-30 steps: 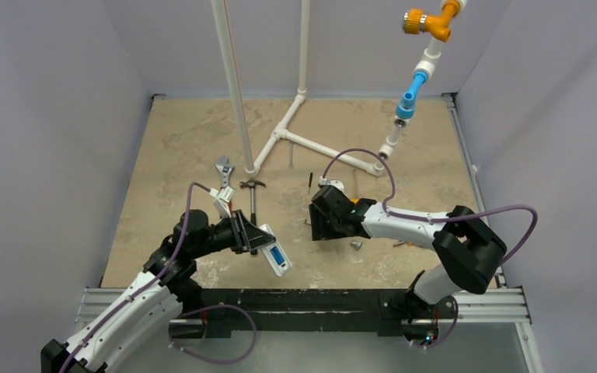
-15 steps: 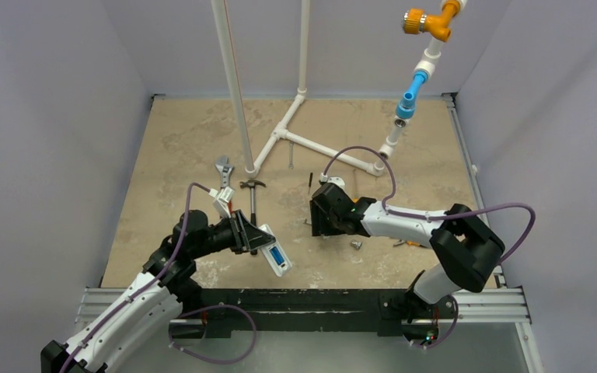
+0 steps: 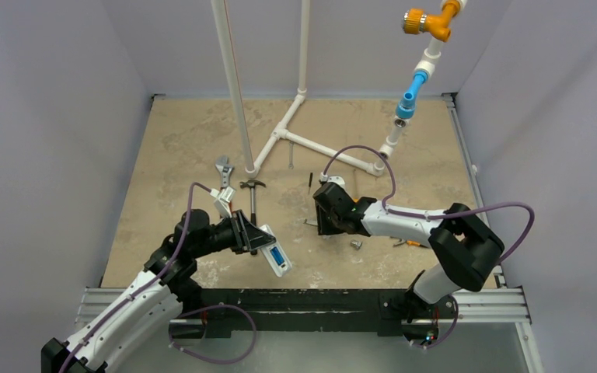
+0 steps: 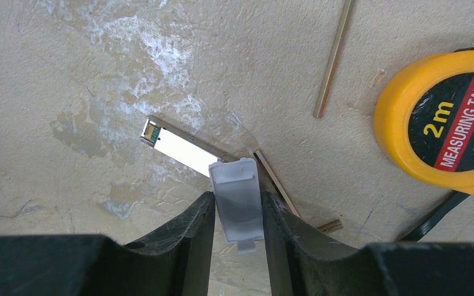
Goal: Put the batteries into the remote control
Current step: Adjust the battery cover at the center of the board, then turn over the battery cover at the center of the board.
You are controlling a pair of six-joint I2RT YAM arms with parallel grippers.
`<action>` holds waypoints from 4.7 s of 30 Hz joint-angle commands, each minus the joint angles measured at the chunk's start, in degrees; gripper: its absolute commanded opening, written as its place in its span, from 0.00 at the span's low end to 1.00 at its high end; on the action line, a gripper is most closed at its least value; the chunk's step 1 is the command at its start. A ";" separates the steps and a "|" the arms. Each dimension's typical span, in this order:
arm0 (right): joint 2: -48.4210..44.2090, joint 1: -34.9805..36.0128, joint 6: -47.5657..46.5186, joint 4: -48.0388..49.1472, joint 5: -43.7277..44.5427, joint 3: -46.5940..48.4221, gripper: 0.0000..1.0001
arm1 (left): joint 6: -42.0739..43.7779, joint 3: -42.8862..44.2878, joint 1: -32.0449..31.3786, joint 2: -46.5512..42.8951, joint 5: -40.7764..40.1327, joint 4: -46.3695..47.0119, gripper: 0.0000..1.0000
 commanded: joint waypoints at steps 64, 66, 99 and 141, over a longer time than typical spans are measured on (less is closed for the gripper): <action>-5.54 -1.36 10.47 -11.35 25.41 1.11 0.19 | 0.61 1.14 0.32 -1.18 0.24 1.44 0.00; -5.60 -1.52 10.34 -10.02 25.39 0.70 0.19 | 0.62 1.16 0.34 -1.05 0.26 1.52 0.00; -13.82 -6.02 2.45 5.93 14.79 -12.38 0.50 | 0.55 0.37 0.29 -1.10 0.06 1.52 0.00; -22.74 -24.43 -5.22 25.10 -16.83 -26.31 0.35 | 1.41 2.71 0.34 -0.11 0.45 -0.55 0.00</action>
